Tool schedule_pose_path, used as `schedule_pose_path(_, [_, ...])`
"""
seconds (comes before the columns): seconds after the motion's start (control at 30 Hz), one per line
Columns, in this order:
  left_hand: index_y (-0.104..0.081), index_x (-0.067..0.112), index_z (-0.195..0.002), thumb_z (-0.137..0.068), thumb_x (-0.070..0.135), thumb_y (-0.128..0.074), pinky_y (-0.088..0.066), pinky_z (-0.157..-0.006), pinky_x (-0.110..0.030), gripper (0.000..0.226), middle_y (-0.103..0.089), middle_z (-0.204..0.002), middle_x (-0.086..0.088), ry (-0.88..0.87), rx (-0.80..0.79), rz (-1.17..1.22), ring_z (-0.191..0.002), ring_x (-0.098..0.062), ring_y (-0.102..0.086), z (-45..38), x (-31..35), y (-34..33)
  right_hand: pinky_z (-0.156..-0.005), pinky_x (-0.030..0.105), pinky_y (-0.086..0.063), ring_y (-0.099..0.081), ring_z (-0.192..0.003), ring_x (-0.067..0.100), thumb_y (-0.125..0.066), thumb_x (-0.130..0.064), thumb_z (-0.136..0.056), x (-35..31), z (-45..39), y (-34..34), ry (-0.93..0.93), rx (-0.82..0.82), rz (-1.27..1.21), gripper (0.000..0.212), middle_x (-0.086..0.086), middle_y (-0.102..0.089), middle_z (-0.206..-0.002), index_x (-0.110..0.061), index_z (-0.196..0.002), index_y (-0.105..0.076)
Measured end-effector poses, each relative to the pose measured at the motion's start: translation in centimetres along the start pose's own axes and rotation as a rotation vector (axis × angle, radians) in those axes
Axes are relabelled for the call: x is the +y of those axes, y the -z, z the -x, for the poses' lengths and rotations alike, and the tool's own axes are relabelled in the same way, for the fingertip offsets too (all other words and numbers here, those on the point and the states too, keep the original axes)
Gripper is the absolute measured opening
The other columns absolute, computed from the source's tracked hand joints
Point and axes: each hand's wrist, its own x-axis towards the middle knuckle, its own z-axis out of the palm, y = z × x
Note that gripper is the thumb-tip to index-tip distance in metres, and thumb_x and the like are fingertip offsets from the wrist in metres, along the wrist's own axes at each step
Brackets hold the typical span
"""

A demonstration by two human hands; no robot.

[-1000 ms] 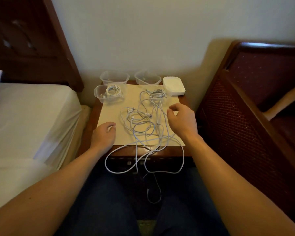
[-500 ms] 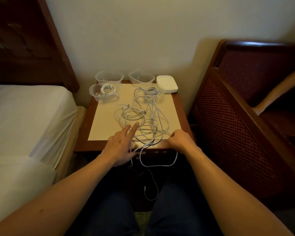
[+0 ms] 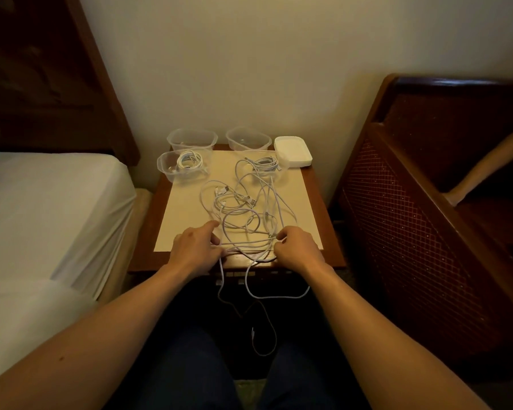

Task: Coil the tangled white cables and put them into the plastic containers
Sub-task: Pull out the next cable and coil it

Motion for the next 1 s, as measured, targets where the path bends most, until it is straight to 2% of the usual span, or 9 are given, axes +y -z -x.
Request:
schedule_pose_path(0.17, [-0.065,0.017,-0.131,-0.089,0.015,-0.073,-0.052,-0.088,-0.032,0.043,-0.069,-0.091,0.011,0.071,0.086,0.301,-0.089,-0.017,-0.067,-0.4,0.6,0.4,-0.091,0.046,-0.055,-0.062,-0.107,0.021,-0.05,-0.018,-0.093,-1.2,0.2,-1.1,0.128,0.054,-0.042,0.041,0.003,-0.06,-0.128,-0.019,-0.134,-0.055])
schedule_pose_path(0.3, [-0.069,0.017,-0.125,-0.1,0.01,-0.056,-0.059,-0.084,-0.045,0.029,-0.065,-0.104,0.003,0.121,0.221,0.584,-0.089,-0.022,-0.067,-0.9,1.5,2.4,-0.101,0.045,-0.049,-0.052,-0.125,0.019,-0.046,-0.009,-0.093,-2.1,0.4,-1.7,0.202,0.08,-0.094,0.049,0.0,-0.049,-0.141,-0.021,-0.14,-0.049])
schedule_pose_path(0.4, [-0.072,0.019,-0.118,-0.1,0.012,-0.054,-0.044,-0.087,-0.028,0.027,-0.062,-0.107,0.006,0.055,0.384,0.566,-0.101,-0.014,-0.057,-0.8,2.4,4.3,-0.107,0.039,-0.044,-0.047,-0.131,0.019,-0.044,-0.005,-0.092,-2.8,0.2,-1.7,0.251,0.139,-0.112,0.053,0.0,-0.045,-0.145,-0.021,-0.143,-0.048])
schedule_pose_path(0.47, [-0.074,0.023,-0.106,-0.098,0.009,-0.054,-0.044,-0.084,-0.027,0.025,-0.062,-0.098,0.013,-0.008,0.461,0.616,-0.099,-0.011,-0.056,-0.6,3.3,5.7,-0.108,0.037,-0.042,-0.046,-0.133,0.018,-0.044,-0.004,-0.092,-3.3,0.0,-1.4,0.293,0.18,-0.128,0.056,0.0,-0.044,-0.146,-0.02,-0.145,-0.048])
schedule_pose_path(0.67, [-0.07,0.032,-0.09,-0.094,0.011,-0.051,-0.045,-0.069,-0.018,0.029,-0.067,-0.09,0.013,-0.092,0.588,0.784,-0.079,0.0,-0.058,-1.8,5.5,9.2,-0.105,0.046,-0.042,-0.045,-0.132,0.019,-0.044,-0.044,-0.097,-4.2,0.3,-1.5,0.543,0.18,0.01,0.049,-0.002,-0.042,-0.147,-0.037,-0.145,-0.05])
schedule_pose_path(0.77, [-0.065,0.031,-0.083,-0.092,0.013,-0.045,-0.046,-0.065,-0.03,0.028,-0.066,-0.083,0.009,-0.034,0.574,0.955,-0.067,-0.005,-0.056,-2.6,6.1,10.5,-0.097,0.048,-0.043,-0.049,-0.125,0.03,-0.048,-0.046,-0.1,-4.5,0.0,-2.3,0.67,0.238,0.387,0.042,0.002,-0.043,-0.151,-0.04,-0.141,-0.054])
schedule_pose_path(0.83, [-0.062,0.024,-0.086,-0.097,0.007,-0.04,-0.047,-0.067,-0.031,0.029,-0.066,-0.086,0.006,0.02,0.507,1.149,-0.073,-0.01,-0.06,-2.8,6.6,11.2,-0.099,0.051,-0.041,-0.045,-0.129,0.034,-0.045,-0.044,-0.103,-4.7,-0.6,-2.5,0.625,0.2,0.482,0.039,0.002,-0.037,-0.157,-0.04,-0.141,-0.053])
schedule_pose_path(0.9, [-0.059,0.02,-0.09,-0.101,0.006,-0.034,-0.049,-0.08,-0.032,0.031,-0.072,-0.096,0.005,0.061,0.397,1.28,-0.091,-0.016,-0.067,-2.7,6.9,11.7,-0.102,0.052,-0.039,-0.043,-0.134,0.032,-0.041,-0.047,-0.105,-5.1,-1.0,-2.6,0.574,0.147,0.446,0.04,-0.002,-0.033,-0.161,-0.036,-0.141,-0.054])
schedule_pose_path(1.0, [-0.053,0.019,-0.088,-0.103,0.014,-0.026,-0.044,-0.102,-0.043,0.032,-0.076,-0.114,-0.003,0.083,0.193,1.384,-0.117,-0.025,-0.066,-2.2,6.6,11.5,-0.102,0.048,-0.044,-0.052,-0.13,0.028,-0.045,-0.051,-0.104,-6.4,-1.0,-2.7,0.517,0.086,0.142,0.045,0.0,-0.049,-0.151,-0.023,-0.14,-0.05])
